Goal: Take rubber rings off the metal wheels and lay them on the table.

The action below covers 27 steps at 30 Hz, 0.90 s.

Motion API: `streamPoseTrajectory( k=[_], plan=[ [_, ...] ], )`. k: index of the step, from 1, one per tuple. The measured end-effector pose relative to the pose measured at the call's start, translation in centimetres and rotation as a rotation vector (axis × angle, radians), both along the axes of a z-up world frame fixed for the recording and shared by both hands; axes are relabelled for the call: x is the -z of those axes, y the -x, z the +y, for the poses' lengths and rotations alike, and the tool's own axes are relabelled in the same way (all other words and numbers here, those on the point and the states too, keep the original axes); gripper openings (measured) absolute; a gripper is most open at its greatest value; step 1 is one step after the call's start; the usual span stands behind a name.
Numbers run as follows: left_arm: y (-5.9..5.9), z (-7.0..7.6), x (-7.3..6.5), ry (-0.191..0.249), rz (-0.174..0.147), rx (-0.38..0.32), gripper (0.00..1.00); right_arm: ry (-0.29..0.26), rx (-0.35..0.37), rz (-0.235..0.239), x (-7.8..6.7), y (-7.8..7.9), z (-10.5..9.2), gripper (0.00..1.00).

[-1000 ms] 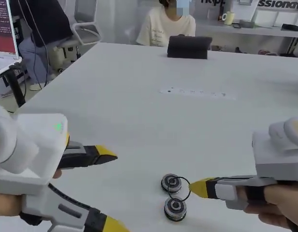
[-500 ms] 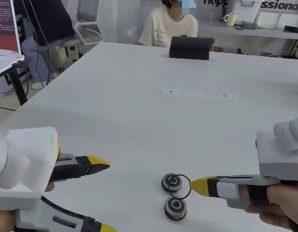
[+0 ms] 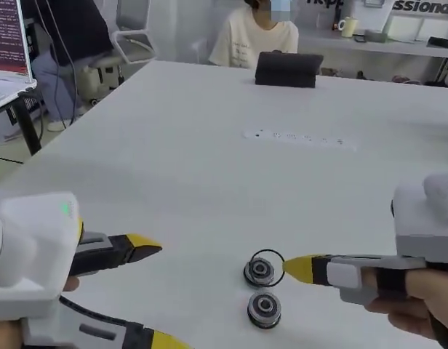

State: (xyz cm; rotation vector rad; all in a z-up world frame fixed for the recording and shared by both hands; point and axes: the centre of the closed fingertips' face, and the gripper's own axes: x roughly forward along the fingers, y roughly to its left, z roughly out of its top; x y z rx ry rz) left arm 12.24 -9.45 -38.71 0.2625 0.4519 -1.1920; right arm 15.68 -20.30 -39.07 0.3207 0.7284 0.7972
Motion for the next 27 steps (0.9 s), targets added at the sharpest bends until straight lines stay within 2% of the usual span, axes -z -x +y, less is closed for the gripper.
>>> streamPoseTrajectory(
  k=[5, 13, 19, 27],
  plan=[
    [0.1, -0.1, -0.2, 0.018, 0.008, -0.005, 0.78, -0.016, -0.001, -0.028, -1.4, -0.2, 0.6, 0.00],
    [0.3, -0.2, 0.1, 0.008, 0.016, 0.004, 0.79, -0.030, -0.048, -0.065, -3.0, 0.0, 2.3, 0.00],
    [0.1, -0.1, 0.1, 0.011, 0.016, -0.007, 0.79, -0.008, -0.099, -0.076, -3.1, 0.1, 3.7, 0.00],
    [0.1, 0.0, 0.4, -0.006, 0.013, -0.004, 0.79, 0.030, -0.163, -0.078, -2.5, 0.3, 5.5, 0.00]
  ],
)
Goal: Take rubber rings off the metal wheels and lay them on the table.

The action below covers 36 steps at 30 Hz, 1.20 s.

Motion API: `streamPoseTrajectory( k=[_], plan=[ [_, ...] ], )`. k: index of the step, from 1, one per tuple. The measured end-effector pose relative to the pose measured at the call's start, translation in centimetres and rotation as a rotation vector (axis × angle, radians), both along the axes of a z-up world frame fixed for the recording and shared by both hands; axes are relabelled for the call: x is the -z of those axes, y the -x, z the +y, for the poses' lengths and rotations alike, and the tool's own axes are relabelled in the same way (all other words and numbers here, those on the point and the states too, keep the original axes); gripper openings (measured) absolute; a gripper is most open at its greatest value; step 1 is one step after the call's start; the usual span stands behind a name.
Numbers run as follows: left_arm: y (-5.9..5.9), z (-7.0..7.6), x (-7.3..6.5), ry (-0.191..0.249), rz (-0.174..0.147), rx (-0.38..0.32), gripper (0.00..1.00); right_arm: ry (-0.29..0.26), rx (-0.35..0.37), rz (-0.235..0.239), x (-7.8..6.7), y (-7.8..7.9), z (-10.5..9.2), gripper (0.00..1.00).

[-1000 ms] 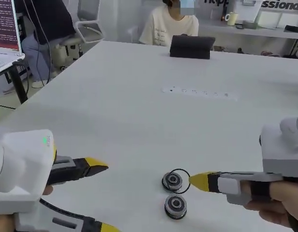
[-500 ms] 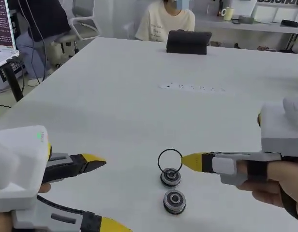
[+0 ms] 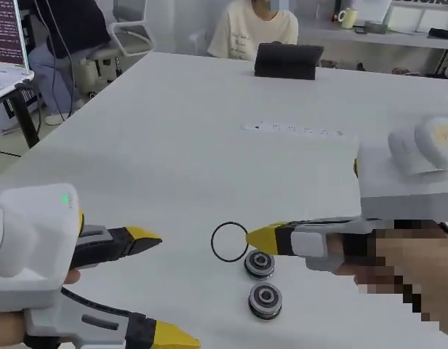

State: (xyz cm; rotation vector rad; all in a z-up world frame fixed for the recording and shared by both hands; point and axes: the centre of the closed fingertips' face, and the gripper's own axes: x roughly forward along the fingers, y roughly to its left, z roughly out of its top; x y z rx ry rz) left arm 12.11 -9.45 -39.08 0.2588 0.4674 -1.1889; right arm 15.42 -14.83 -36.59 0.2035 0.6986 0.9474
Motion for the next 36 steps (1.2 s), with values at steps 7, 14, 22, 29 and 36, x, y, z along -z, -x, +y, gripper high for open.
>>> streamPoseTrajectory(
  k=[7, 14, 22, 29, 36],
  plan=[
    [-0.1, 0.1, 0.2, -0.007, 0.000, -0.003, 0.79, 0.041, -0.060, 0.014, 1.3, 0.3, 1.4, 0.00],
    [-0.1, 0.2, 0.3, -0.016, 0.000, -0.006, 0.78, 0.099, -0.123, 0.023, 2.8, 0.8, 2.7, 0.00],
    [-0.1, 0.4, 0.6, -0.028, 0.006, -0.009, 0.77, 0.138, -0.112, 0.037, 5.7, 0.7, 2.5, 0.00],
    [0.1, 0.4, 0.8, -0.036, 0.019, -0.004, 0.76, 0.060, -0.020, 0.147, 7.0, 0.6, 1.7, 0.00],
    [0.1, 0.5, 0.9, -0.037, 0.022, -0.007, 0.75, 0.085, 0.029, 0.164, 8.4, 0.1, 0.9, 0.00]
  ],
)
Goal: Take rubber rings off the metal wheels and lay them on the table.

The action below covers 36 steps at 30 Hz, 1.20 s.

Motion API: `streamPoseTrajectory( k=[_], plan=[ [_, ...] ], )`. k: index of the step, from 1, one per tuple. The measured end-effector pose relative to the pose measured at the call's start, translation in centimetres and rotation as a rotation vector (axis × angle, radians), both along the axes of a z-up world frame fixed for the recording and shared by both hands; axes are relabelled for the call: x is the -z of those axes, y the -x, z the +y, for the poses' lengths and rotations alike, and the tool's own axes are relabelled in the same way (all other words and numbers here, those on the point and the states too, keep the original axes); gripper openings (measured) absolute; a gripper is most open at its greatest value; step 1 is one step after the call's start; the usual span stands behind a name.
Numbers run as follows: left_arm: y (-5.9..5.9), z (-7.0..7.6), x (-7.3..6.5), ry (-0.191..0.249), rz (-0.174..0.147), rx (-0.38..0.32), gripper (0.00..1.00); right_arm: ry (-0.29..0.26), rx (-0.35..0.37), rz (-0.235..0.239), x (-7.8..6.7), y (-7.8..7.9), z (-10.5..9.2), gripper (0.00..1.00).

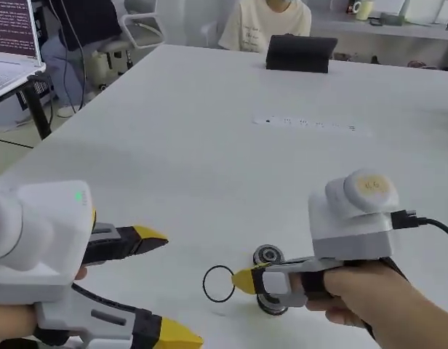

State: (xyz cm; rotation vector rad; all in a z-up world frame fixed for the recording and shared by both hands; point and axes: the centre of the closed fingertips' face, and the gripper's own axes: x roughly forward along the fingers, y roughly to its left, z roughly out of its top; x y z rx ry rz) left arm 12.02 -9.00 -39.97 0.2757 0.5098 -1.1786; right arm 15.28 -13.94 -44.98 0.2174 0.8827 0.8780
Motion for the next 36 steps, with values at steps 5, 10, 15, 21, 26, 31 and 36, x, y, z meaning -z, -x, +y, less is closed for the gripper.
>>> streamPoseTrajectory(
  k=[5, 10, 15, 21, 26, 31, 36],
  plan=[
    [0.0, 0.0, 0.1, -0.004, 0.004, 0.004, 0.75, 0.019, 0.024, -0.002, 0.5, -0.2, -0.4, 0.00],
    [0.2, 0.0, 0.3, -0.010, 0.007, 0.013, 0.74, 0.044, 0.022, -0.004, 1.2, -0.1, -0.5, 0.00],
    [0.1, 0.0, 0.4, -0.011, 0.012, 0.012, 0.74, 0.059, 0.013, -0.019, 1.5, -0.2, -0.6, 0.00],
    [0.2, 0.0, 0.5, -0.017, 0.016, 0.015, 0.74, 0.076, -0.004, -0.056, 1.3, -0.4, -0.5, 0.04],
    [0.2, 0.0, 0.6, -0.020, 0.015, 0.016, 0.74, 0.110, -0.008, -0.093, 1.1, -0.8, -0.9, 0.08],
    [0.2, 0.1, 0.5, -0.019, 0.013, 0.014, 0.74, 0.115, 0.004, -0.109, 0.6, -1.2, -1.5, 0.10],
    [0.2, 0.0, 0.5, -0.019, 0.012, 0.019, 0.74, 0.106, 0.014, -0.127, -0.2, -1.5, -1.9, 0.10]
  ],
)
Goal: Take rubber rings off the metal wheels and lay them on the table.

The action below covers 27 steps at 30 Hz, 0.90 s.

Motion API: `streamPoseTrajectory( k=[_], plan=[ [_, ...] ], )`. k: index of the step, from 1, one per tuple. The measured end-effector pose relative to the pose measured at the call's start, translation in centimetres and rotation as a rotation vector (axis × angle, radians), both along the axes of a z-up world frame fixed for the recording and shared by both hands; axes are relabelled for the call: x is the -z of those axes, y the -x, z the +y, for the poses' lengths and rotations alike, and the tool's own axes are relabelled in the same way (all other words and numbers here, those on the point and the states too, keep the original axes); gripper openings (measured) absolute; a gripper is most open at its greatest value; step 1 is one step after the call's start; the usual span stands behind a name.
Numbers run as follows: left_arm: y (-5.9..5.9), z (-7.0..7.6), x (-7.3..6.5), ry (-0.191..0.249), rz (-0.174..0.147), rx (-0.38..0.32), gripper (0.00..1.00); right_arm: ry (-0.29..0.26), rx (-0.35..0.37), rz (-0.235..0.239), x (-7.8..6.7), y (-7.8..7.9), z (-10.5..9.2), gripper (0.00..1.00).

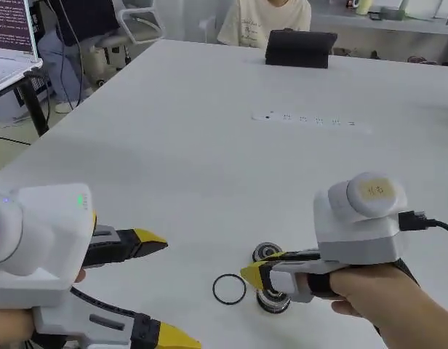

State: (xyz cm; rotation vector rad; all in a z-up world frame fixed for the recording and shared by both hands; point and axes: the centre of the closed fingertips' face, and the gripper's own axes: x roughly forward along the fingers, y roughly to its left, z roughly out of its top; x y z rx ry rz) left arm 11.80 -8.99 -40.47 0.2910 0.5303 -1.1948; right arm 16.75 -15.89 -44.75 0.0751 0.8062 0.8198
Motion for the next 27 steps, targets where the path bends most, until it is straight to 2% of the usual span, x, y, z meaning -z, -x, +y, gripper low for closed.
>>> streamPoseTrajectory(
  k=[6, 15, 19, 22, 27],
  plan=[
    [0.1, 0.0, 0.0, -0.002, -0.001, 0.005, 0.74, -0.049, 0.022, -0.008, -1.7, -0.2, 0.0, 0.11],
    [0.3, -0.2, 0.0, -0.008, -0.002, 0.021, 0.74, -0.043, 0.001, -0.096, -4.6, -0.6, -0.9, 0.14],
    [0.4, -0.3, 0.0, -0.006, -0.003, 0.025, 0.74, -0.084, 0.032, -0.107, -5.9, -0.9, -1.7, 0.14],
    [0.4, -0.4, -0.1, 0.000, -0.003, 0.027, 0.74, -0.102, 0.056, -0.110, -6.4, -0.9, -2.7, 0.14],
    [0.6, -0.5, -0.1, 0.001, -0.003, 0.037, 0.74, -0.081, 0.070, -0.121, -6.6, -0.8, -4.2, 0.14]
  ],
)
